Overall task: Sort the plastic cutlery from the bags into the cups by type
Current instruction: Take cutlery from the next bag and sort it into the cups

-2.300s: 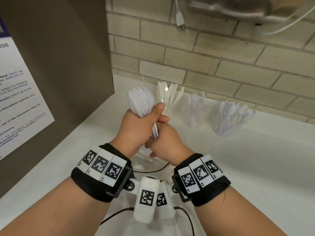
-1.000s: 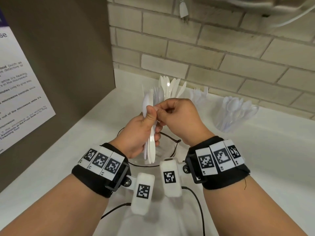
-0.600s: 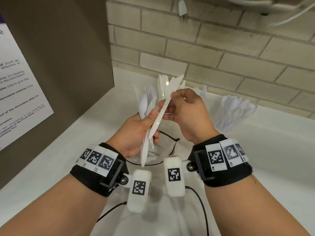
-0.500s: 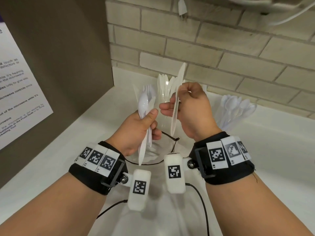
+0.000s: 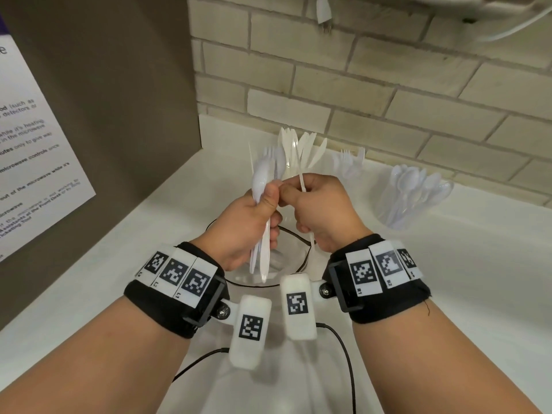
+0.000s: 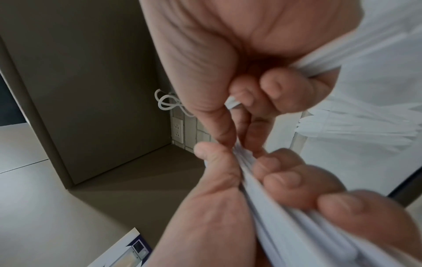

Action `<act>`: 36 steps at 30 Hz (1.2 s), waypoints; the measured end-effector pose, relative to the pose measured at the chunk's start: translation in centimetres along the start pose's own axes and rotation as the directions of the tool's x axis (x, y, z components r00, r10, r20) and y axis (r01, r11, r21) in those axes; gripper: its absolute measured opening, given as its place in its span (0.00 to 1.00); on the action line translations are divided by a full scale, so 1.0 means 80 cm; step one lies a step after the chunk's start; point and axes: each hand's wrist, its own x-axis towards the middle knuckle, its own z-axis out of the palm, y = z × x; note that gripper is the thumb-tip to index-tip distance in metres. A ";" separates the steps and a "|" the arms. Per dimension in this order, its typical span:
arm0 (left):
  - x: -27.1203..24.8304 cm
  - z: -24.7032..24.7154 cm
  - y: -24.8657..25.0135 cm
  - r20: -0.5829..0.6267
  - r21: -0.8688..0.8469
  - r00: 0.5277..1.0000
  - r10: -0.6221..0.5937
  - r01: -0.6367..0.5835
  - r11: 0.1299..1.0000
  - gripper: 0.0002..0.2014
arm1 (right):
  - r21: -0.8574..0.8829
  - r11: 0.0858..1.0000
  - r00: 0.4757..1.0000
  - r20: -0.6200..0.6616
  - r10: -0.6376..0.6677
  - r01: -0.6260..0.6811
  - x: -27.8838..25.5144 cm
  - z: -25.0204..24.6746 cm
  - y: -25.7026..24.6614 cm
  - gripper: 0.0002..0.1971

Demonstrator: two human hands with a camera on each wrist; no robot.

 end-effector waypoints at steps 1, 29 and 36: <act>0.000 0.000 0.000 0.000 0.001 1.000 -0.002 0.002 1.000 0.29 | 0.013 1.000 1.000 -0.009 -0.004 0.004 0.000 0.000 -0.001 0.09; 0.003 -0.012 -0.004 -0.043 -0.147 0.992 -0.117 0.109 0.983 0.18 | -0.021 0.998 0.998 0.008 0.060 -0.060 0.004 -0.009 0.002 0.07; 0.004 -0.010 -0.008 -0.125 0.135 0.992 -0.036 0.053 0.989 0.07 | 0.003 0.999 0.991 -0.123 -0.043 0.043 0.010 -0.018 0.001 0.11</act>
